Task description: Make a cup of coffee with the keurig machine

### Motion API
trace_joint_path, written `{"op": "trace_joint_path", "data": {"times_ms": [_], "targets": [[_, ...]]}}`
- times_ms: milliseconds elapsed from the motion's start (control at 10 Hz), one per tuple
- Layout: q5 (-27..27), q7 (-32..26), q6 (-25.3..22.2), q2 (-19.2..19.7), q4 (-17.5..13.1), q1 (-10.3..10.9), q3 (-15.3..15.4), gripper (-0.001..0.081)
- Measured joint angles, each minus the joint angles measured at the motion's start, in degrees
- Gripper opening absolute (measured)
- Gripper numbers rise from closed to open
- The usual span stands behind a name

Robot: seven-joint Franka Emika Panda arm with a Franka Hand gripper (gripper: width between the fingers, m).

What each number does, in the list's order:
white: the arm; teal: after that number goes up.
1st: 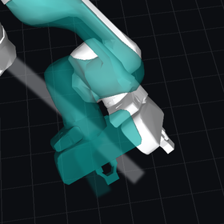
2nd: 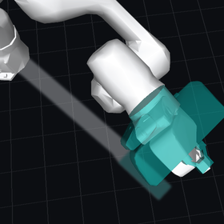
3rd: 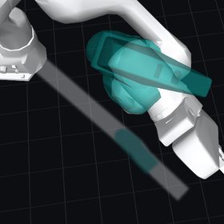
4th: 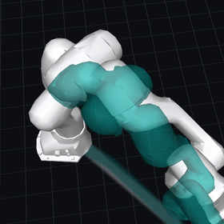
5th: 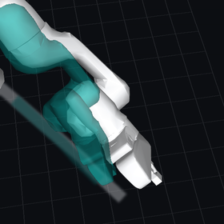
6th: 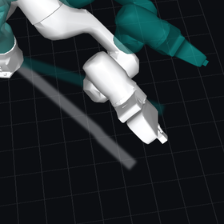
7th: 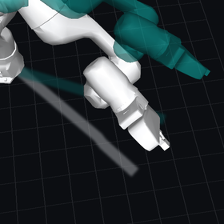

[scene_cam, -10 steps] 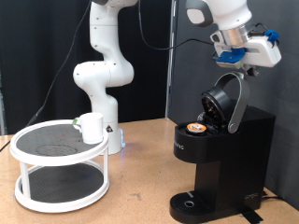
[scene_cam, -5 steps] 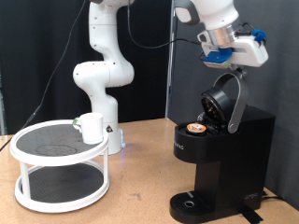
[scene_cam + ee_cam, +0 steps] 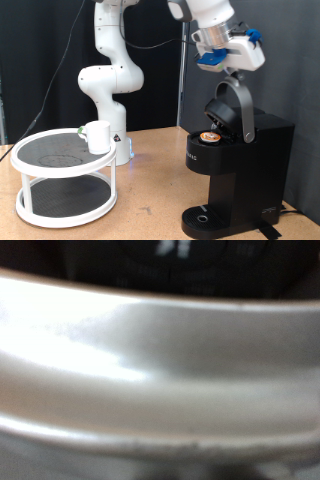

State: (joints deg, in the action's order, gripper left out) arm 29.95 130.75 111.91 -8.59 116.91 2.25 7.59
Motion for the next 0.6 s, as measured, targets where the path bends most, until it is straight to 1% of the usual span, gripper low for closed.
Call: {"op": "trace_joint_path", "data": {"times_ms": [300, 600], "targets": [[-4.3, 1.5, 0.6, 0.5, 2.1, -2.1, -0.6, 0.0], [-6.1, 2.0, 3.4, 1.4, 4.2, -3.6, -1.2, 0.0]]}}
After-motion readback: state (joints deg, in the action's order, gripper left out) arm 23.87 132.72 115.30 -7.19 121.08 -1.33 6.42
